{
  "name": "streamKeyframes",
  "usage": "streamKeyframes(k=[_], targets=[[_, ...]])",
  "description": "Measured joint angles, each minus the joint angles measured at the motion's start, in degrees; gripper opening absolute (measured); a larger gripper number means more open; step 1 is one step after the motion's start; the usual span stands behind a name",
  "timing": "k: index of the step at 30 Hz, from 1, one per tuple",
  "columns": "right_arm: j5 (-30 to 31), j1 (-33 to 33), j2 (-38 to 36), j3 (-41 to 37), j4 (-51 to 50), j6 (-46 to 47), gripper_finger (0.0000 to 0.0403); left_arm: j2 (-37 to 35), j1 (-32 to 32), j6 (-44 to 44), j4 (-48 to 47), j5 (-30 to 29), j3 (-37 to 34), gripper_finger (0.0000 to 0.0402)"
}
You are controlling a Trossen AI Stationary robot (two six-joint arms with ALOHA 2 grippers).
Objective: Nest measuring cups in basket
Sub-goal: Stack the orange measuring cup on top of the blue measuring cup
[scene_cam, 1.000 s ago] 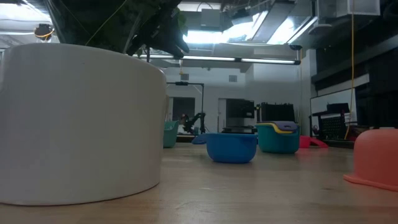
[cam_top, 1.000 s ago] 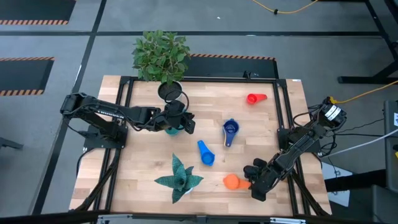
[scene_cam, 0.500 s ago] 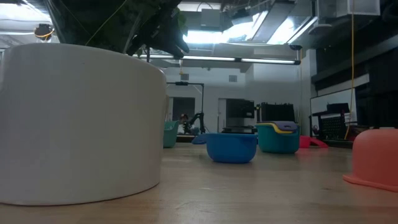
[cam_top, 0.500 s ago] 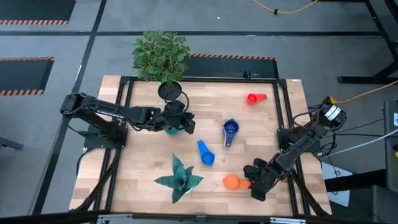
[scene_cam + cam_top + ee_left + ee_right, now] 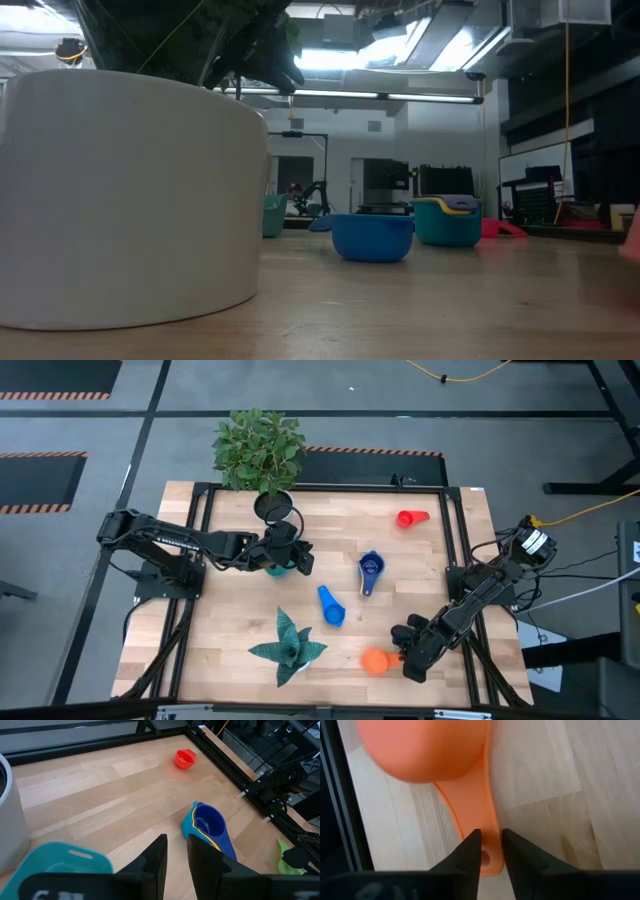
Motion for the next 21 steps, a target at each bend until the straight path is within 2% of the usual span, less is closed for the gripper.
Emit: streamKeyframes(k=[4,14,21], targets=[[-0.14,0.02,0.0,0.0,0.29,0.0,0.0067,0.0,0.0,-0.01,0.0,0.0,0.0,0.0069],[-0.25,0.04,0.0,0.02,0.33,0.21,0.0064,0.0,0.02,0.0,0.0,0.0,0.0,0.0069],[-0.3,0.07,0.05,0.0,0.76,0.11,0.0008,0.0,0.0,-0.02,0.0,0.0,0.0,0.0069]])
